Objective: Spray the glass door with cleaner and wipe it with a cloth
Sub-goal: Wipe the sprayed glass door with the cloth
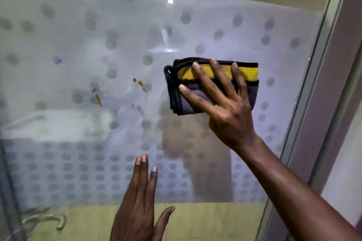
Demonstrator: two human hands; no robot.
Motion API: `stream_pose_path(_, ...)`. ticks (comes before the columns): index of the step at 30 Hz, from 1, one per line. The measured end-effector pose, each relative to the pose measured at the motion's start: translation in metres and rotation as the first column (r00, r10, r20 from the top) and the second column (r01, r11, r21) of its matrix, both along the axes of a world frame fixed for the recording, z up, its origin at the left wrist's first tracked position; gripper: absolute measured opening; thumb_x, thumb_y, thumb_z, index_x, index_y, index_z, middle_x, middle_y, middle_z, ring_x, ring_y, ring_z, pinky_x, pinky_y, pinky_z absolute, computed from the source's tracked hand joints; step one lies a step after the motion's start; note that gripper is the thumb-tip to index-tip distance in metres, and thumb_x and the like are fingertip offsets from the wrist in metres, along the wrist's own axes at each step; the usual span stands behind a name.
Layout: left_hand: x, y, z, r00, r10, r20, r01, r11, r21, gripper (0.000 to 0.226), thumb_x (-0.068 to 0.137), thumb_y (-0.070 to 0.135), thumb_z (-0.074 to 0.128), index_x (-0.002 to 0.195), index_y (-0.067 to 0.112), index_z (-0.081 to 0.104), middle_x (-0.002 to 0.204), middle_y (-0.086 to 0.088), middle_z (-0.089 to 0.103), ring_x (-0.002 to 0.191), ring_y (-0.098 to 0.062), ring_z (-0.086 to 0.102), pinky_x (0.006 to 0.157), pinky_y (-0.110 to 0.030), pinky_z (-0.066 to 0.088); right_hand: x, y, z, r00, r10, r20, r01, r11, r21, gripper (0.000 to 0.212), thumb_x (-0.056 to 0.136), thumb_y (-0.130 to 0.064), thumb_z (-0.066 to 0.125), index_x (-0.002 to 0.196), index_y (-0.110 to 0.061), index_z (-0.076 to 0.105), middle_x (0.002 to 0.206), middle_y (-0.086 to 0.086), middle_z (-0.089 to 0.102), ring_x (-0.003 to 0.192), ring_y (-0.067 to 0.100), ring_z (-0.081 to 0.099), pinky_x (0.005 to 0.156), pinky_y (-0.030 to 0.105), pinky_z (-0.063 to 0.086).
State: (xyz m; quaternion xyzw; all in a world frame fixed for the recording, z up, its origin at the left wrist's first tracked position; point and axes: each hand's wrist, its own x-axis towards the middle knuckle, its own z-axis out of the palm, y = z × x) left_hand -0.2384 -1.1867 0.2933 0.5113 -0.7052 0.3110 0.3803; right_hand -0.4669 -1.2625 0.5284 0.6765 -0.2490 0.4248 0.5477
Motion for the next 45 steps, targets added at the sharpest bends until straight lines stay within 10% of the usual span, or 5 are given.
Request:
stream_pose_path(7,0.013,-0.004,-0.001,0.987,0.130,0.092,-0.134,0.990,0.048,0.104,0.099,0.073,0.050,0.164,-0.007,0.034,0.176,-0.033,0.025,0.161,-0.053,0.033,0.119,-0.056,0.038,0.003,-0.004,0.095,0.781,0.087,0.619,-0.179,0.980,0.089,0.094,0.077,0.008,0.053,0.158,-0.040,0.056,0.174,0.005,0.044,0.165,0.035,0.035,0.134,0.068,0.022)
stream_pose_path(16,0.017,-0.003,-0.002,0.991,0.117,0.064,-0.123,0.987,0.104,0.099,0.096,0.069,0.051,0.163,-0.003,0.040,0.177,-0.028,0.026,0.162,-0.049,0.033,0.121,-0.048,0.034,0.041,0.003,-0.010,1.000,0.007,0.010,-0.007,0.999,0.051,0.080,0.095,0.017,0.057,0.161,-0.029,0.054,0.172,0.012,0.046,0.162,0.048,0.037,0.124,0.076,0.033)
stream_pose_path(24,0.025,-0.004,0.000,0.999,0.040,0.036,-0.043,0.995,0.095,0.102,0.094,0.068,0.059,0.168,0.003,0.030,0.180,-0.022,0.023,0.166,-0.040,0.026,0.113,-0.043,0.042,0.043,0.000,0.081,0.809,0.112,0.576,-0.195,0.977,0.085,0.091,0.078,0.008,0.061,0.158,-0.035,0.057,0.174,0.008,0.045,0.164,0.040,0.035,0.132,0.069,0.023)
stream_pose_path(33,0.039,0.008,-0.002,0.989,0.052,-0.136,-0.045,0.998,0.052,0.116,0.089,0.080,0.065,0.168,0.002,0.029,0.181,-0.022,0.019,0.169,-0.042,0.020,0.121,-0.049,0.039,0.070,0.011,-0.029,0.999,0.015,0.049,-0.021,0.994,0.111,0.079,0.095,0.018,0.053,0.161,-0.026,0.054,0.172,0.015,0.045,0.162,0.050,0.035,0.124,0.074,0.034)
stream_pose_path(45,0.054,0.010,-0.004,0.991,0.040,-0.124,-0.030,0.996,0.083,0.114,0.090,0.076,0.068,0.168,0.003,0.029,0.181,-0.023,0.018,0.169,-0.042,0.019,0.122,-0.046,0.038,0.117,0.015,0.015,0.951,0.149,0.271,-0.199,0.965,0.168,0.081,0.087,0.011,0.053,0.160,-0.023,0.056,0.173,0.018,0.042,0.164,0.051,0.030,0.131,0.070,0.024)
